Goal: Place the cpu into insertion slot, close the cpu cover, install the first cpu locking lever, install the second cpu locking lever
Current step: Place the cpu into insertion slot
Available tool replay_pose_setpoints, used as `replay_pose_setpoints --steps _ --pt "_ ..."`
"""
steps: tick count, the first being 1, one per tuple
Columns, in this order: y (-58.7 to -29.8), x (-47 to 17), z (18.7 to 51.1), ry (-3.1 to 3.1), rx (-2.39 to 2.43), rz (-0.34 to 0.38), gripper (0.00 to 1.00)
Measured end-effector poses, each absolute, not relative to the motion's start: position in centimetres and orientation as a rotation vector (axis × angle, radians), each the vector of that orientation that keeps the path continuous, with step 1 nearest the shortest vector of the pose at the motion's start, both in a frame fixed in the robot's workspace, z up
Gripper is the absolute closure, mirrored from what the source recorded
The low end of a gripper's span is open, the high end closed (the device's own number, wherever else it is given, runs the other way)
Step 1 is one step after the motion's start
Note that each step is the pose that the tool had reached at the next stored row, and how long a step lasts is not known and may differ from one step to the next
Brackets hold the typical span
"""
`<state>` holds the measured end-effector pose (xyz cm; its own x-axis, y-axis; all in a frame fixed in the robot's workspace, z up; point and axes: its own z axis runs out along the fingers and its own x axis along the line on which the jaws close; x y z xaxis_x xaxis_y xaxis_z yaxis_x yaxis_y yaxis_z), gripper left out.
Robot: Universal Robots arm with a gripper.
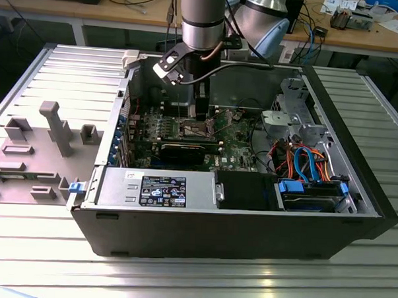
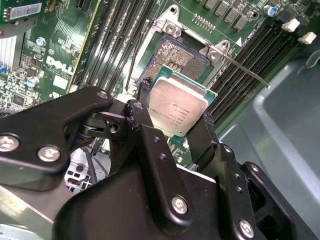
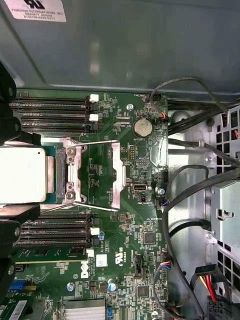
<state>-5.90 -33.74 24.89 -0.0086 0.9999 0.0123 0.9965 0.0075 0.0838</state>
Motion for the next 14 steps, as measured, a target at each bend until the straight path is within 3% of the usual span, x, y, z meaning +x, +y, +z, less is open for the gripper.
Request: replay_pose_setpoints --steps 14 --pt "-33.7 -6.3 22.6 2.193 2.176 0.105 0.46"
